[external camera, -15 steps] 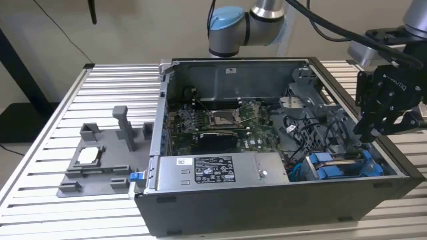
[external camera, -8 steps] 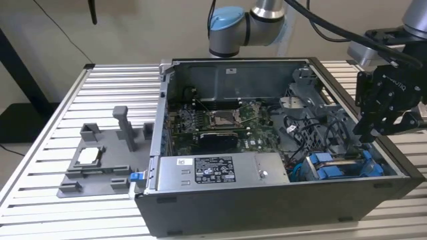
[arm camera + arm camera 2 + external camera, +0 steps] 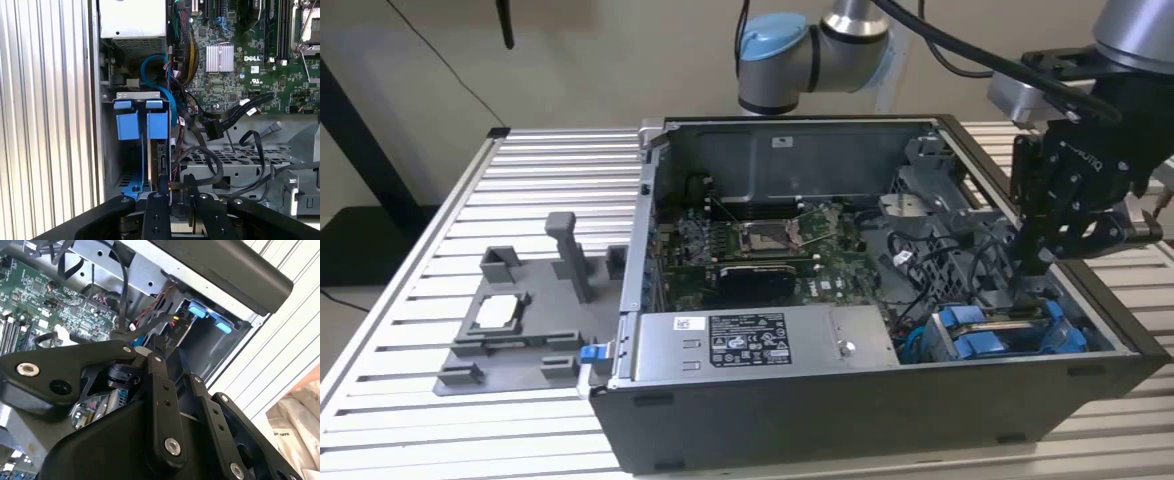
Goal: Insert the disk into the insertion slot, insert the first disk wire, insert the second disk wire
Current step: 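Insert the first disk wire, then insert the second disk wire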
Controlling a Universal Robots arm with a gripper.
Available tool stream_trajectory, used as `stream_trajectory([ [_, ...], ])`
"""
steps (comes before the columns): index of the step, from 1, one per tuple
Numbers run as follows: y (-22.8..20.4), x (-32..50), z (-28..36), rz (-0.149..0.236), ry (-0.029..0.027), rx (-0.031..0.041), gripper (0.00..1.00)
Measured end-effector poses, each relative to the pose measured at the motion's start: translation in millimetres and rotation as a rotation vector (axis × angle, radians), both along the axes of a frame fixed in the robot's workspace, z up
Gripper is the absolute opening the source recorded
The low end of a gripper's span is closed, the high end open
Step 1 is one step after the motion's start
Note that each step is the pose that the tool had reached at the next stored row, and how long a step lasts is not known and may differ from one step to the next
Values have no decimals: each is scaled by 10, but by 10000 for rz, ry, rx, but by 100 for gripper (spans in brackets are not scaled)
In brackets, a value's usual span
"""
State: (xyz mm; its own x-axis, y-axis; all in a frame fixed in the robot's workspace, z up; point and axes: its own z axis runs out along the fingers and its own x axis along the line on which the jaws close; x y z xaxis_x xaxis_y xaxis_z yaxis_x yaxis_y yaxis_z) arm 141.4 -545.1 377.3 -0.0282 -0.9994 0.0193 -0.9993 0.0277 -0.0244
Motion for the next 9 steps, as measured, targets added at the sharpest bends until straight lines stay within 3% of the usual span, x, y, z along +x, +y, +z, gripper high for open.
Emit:
stream_trajectory([
  [5, 16, -42, 114, 1, -45, 0, 27],
  [9, 28, -122, 180, 1, -120, 0, 27],
])
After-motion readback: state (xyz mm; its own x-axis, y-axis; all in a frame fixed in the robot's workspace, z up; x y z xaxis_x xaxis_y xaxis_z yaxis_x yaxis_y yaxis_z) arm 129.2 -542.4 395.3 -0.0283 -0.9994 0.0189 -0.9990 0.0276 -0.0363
